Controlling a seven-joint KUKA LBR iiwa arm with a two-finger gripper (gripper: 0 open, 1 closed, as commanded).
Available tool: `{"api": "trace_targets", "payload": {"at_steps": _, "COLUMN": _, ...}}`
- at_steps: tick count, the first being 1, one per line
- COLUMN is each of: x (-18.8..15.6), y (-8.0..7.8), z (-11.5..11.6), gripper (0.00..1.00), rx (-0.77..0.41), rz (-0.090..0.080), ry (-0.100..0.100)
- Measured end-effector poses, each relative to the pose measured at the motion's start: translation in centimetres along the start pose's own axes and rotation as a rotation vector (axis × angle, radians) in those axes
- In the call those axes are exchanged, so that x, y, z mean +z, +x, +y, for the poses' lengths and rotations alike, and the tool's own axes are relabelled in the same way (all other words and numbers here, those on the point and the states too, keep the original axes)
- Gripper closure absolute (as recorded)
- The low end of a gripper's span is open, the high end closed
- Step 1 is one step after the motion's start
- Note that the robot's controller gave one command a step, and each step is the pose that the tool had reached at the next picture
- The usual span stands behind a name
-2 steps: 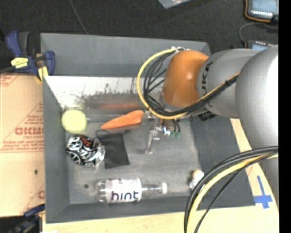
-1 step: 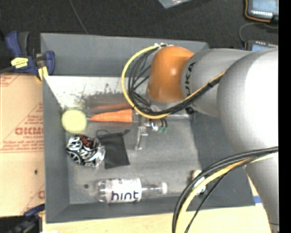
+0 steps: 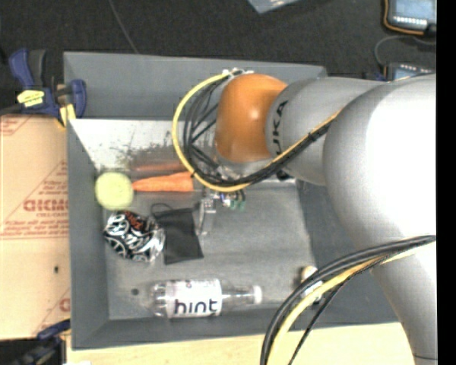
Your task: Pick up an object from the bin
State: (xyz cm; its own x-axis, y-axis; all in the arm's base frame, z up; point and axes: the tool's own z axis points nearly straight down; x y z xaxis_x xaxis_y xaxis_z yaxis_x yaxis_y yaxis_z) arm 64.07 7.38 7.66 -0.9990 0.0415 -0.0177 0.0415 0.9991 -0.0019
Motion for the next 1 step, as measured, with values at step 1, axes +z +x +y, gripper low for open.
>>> {"api": "trace_targets", "payload": {"at_steps": 1, "x": -1.06, "y": -0.30, "z": 1.13, "gripper": 0.00, "rx": -0.186, "rz": 0.004, "ry": 0.002}}
